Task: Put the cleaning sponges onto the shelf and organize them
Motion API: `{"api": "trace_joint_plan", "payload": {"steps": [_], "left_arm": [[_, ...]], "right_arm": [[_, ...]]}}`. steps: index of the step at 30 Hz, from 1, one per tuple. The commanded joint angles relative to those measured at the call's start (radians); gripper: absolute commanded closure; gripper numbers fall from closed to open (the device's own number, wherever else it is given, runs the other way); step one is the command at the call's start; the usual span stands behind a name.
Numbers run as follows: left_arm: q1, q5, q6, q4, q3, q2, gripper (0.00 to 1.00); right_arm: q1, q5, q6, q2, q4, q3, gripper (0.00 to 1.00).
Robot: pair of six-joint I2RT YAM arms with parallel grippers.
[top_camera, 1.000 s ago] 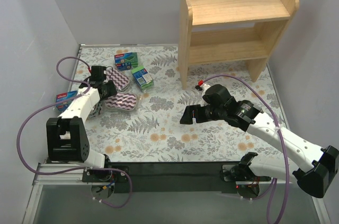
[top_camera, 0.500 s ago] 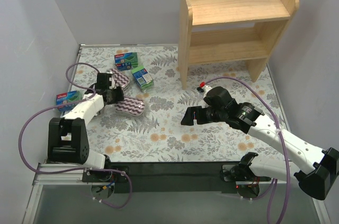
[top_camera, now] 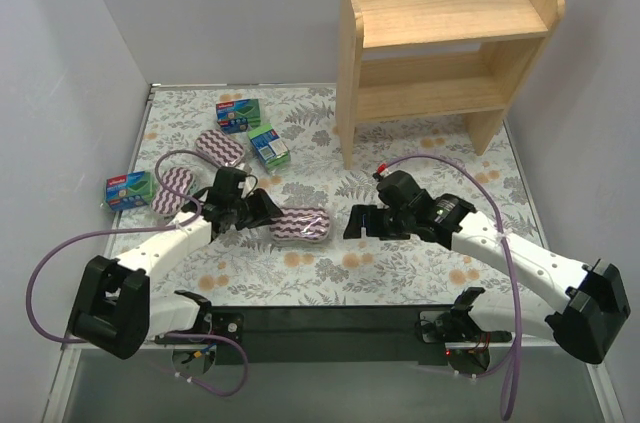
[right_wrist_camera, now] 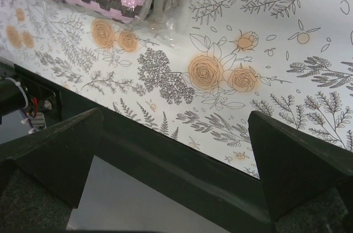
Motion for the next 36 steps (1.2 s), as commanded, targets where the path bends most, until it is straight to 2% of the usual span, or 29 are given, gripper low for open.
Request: {"api": "trace_joint_plan", "payload": {"steps": [1,6,9,14,18,22,28,36], "left_arm": [[-0.066,0.016,-0.192,0.061,-0.028,-0.039,0.63],[-0.123,0.037,-0.221,0.102,-0.039,-0.002,0.63],[-0.129,0.040,-0.203,0.105,-0.033,0.028,0.63],[-0.131,0.037,-0.149,0.104,-0.011,0.067,0.63],[-0.131,0.017,-0.115,0.078,0.018,0.096,0.63],[-0.132,0.002,-0.092,0.056,0.058,0.113,0.64],[-0.131,0.008,-0.092,0.052,0.082,0.140,0.64],[-0.131,0.018,-0.131,0.055,0.041,0.096,0.65]], "right_arm": [[0.005,0.028,0.073,0.040,0.074,-0.025,0.01],[0.005,0.054,0.054,0.121,0.168,-0.005,0.01],[0.002,0.111,-0.012,0.190,0.179,0.032,0.01],[-0.035,0.105,-0.165,0.273,0.210,0.084,0.02],[-0.082,0.029,-0.267,0.298,0.269,0.109,0.03],[-0.122,-0.067,-0.333,0.344,0.282,0.138,0.08],[-0.145,-0.219,-0.336,0.414,0.320,0.135,0.20],[-0.145,-0.196,-0.230,0.370,0.314,0.067,0.22]]}}
